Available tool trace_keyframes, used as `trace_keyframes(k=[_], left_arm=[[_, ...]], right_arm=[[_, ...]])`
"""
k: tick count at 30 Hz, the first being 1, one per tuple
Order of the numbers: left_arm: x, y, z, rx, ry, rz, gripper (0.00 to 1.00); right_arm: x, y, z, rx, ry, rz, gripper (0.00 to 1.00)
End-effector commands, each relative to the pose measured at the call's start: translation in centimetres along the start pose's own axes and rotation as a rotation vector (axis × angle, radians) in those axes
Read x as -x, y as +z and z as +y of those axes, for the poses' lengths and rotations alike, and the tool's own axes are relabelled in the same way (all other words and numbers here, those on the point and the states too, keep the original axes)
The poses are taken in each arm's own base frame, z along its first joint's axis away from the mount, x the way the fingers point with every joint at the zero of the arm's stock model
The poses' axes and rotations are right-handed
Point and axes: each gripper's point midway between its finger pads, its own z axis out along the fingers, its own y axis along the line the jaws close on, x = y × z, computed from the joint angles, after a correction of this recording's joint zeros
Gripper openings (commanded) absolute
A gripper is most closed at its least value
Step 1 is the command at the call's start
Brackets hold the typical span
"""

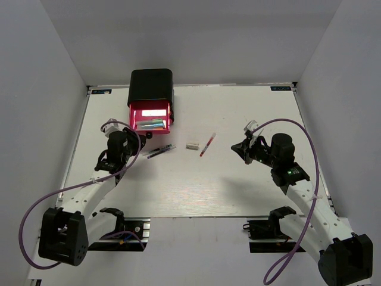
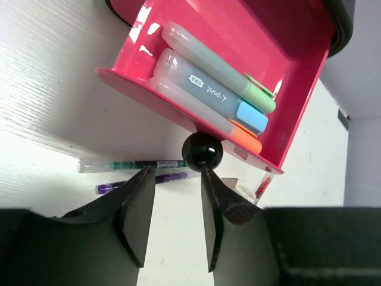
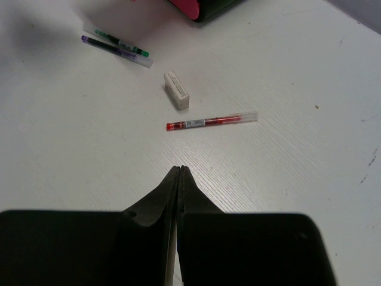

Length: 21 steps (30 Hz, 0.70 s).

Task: Sort the stationery into containers
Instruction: Close the drawer in the storage box.

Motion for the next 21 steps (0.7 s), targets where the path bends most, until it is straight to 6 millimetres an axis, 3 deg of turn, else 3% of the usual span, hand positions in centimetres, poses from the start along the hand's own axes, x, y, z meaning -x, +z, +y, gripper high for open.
trace_keyframes(k=[1,7,21], left_arm=[[0.1,-0.6,-0.7,-0.044,0.130,0.017,0.47],[-0.4,-0.1,-1.5,-0.095,0.217,0.054,0.58],[-0.2,1.9,-2.8,-0.126,0.260,0.065,0.59]], right_arm=[[0.8,0.0,-0.1,0.003,-0.018,-0.039,0.00],[0.9,0.0,-0.1,0.005,-0.017,-0.041,0.00],[0.8,0.1,-0.1,0.005,-0.019,-0.037,0.00]])
